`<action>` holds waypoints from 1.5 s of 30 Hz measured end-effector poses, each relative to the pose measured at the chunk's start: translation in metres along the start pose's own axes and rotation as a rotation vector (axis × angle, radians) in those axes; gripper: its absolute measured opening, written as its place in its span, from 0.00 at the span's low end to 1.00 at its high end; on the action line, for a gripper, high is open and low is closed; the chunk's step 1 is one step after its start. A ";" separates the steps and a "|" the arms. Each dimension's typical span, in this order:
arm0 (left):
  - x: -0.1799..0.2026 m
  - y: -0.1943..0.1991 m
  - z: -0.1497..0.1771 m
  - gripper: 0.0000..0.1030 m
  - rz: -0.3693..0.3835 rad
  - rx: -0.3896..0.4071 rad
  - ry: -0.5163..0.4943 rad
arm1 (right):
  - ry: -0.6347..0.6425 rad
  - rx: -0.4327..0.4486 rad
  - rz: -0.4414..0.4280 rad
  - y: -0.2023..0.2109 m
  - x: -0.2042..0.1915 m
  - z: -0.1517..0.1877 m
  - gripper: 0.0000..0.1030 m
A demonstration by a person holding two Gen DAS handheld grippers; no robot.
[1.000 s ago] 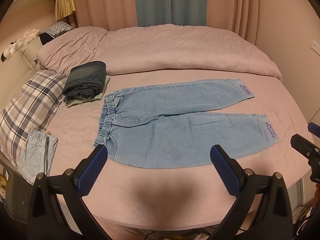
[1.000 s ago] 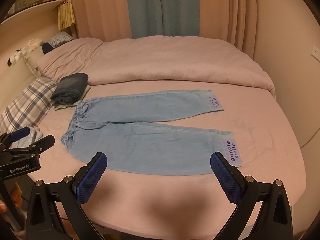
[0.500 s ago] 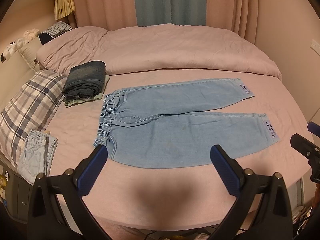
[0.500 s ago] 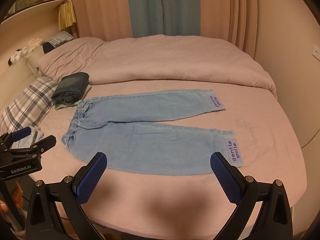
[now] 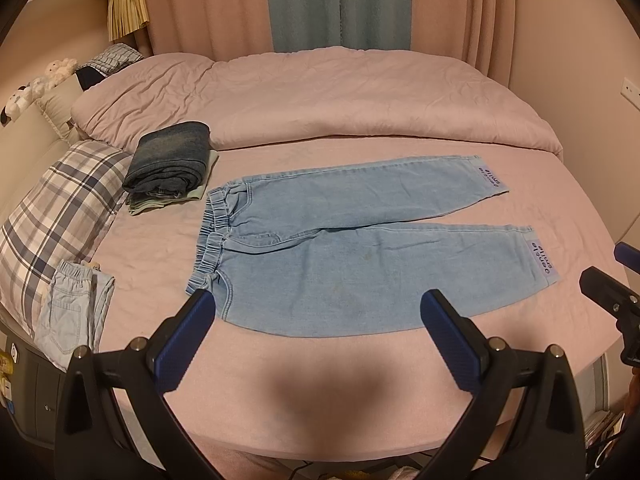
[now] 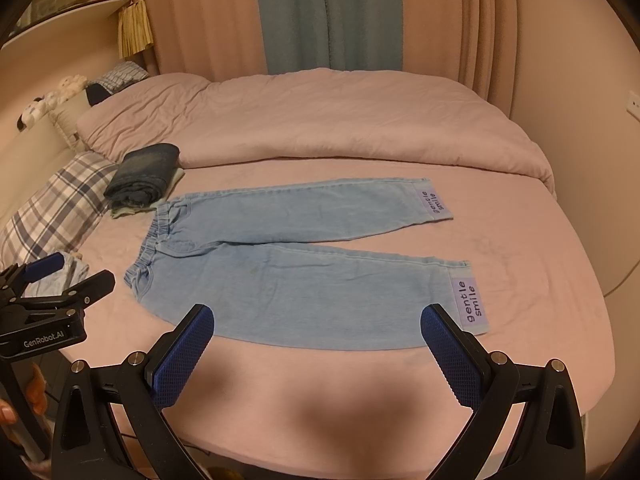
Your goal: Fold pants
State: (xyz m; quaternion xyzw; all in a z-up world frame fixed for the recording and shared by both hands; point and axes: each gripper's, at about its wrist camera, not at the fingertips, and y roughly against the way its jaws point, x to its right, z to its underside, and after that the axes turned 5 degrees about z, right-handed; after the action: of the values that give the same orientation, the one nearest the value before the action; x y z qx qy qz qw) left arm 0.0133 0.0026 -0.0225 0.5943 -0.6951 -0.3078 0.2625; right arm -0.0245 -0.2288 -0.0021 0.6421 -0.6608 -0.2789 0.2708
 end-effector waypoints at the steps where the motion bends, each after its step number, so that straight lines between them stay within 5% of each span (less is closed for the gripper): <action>1: 0.000 0.000 0.000 1.00 0.000 0.000 0.000 | -0.001 0.000 0.001 0.000 -0.001 0.001 1.00; 16: 0.001 -0.012 0.001 1.00 0.015 -0.011 0.010 | -0.001 -0.022 -0.014 -0.010 -0.001 0.000 1.00; 21: -0.018 -0.038 0.005 1.00 0.116 -0.007 0.089 | 0.030 -0.025 -0.057 -0.031 -0.007 0.006 1.00; 26: -0.070 -0.099 0.037 0.99 0.311 -0.087 0.317 | 0.288 0.042 -0.013 -0.066 -0.048 0.036 1.00; 29: -0.103 -0.121 0.066 0.99 0.352 -0.091 0.462 | 0.497 0.093 0.060 -0.096 -0.082 0.071 1.00; 33: -0.151 -0.141 0.107 0.99 0.351 -0.060 0.677 | 0.739 0.159 0.046 -0.130 -0.124 0.122 1.00; 36: -0.173 -0.162 0.122 0.99 0.335 -0.086 0.799 | 0.844 0.194 0.058 -0.148 -0.142 0.140 0.91; 45: -0.181 -0.202 0.100 0.98 0.270 -0.070 0.794 | 0.917 0.248 0.067 -0.194 -0.169 0.137 0.72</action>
State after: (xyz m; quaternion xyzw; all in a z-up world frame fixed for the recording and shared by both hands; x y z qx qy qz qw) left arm 0.1025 0.1723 -0.2388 0.5612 -0.6008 -0.0411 0.5678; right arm 0.0177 -0.0610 -0.2371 0.7049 -0.5216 0.1229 0.4648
